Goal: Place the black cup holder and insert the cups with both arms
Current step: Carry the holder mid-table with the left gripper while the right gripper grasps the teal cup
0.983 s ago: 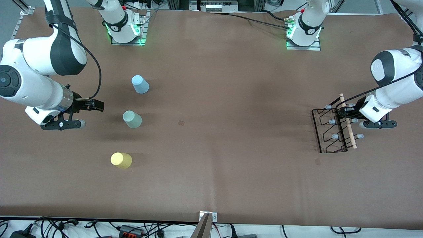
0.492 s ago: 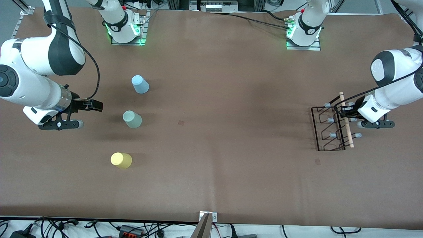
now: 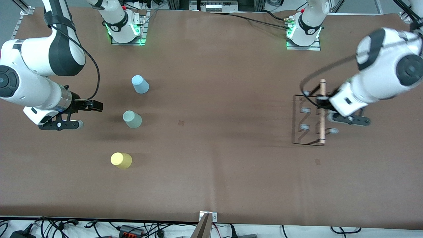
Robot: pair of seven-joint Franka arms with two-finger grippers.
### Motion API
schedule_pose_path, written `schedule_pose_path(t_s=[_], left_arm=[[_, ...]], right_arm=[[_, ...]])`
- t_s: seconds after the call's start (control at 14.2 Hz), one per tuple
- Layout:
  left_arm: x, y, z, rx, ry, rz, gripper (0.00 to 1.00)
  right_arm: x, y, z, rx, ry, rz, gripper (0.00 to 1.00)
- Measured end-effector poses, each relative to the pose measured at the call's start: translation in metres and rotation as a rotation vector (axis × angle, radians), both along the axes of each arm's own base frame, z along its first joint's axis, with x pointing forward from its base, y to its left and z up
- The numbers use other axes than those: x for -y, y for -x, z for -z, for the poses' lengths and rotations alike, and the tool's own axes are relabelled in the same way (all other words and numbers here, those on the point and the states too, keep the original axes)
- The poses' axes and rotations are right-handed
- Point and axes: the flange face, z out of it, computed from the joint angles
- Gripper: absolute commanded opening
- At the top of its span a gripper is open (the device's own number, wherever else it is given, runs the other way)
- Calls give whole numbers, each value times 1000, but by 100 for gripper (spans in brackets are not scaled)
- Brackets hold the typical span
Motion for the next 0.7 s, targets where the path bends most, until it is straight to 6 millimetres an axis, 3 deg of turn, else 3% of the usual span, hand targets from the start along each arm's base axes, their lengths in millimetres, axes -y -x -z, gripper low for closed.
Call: schedule_pose_path(t_s=[0.21,0.35,0.56,0.7], left_arm=[[87,14,-34,20,26,-3,1],[140,21,-37,10,51,-25,1],[226,33,-17,-37,97,-63,1],[269,33,8,-41,152,-85,1]], right_arm=[[-19,-5,23,-3,8,16,100],[-42,-6,49,-22,20,34,100],[-58,-2,86,-47,31,35,100],[-58,8,112,-50,33,40,100]])
